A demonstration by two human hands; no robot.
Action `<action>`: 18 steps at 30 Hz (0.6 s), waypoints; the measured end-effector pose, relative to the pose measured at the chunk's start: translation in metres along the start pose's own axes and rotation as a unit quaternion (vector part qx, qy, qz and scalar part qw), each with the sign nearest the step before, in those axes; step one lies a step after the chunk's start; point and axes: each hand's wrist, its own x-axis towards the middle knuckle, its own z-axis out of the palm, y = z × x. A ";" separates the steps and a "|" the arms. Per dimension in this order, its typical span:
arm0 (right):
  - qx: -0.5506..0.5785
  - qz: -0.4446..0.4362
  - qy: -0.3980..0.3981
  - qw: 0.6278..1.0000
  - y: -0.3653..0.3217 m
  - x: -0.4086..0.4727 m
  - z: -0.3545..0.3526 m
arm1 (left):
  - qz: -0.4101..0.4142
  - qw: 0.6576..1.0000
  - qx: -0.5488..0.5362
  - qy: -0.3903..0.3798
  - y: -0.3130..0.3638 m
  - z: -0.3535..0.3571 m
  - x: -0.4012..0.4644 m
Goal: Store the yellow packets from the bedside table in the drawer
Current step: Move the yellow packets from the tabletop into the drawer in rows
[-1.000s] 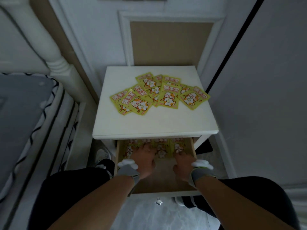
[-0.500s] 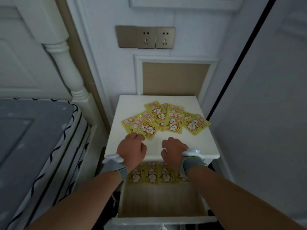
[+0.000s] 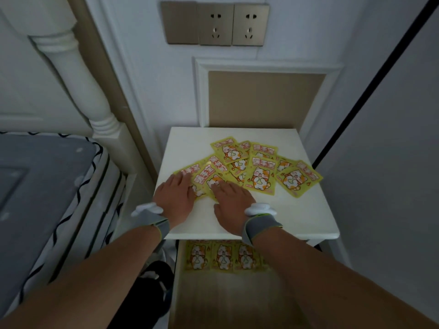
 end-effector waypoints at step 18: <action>-0.020 0.028 0.074 0.997 0.006 -0.101 0.012 | 0.042 0.998 0.036 -0.039 0.026 -0.014 -0.098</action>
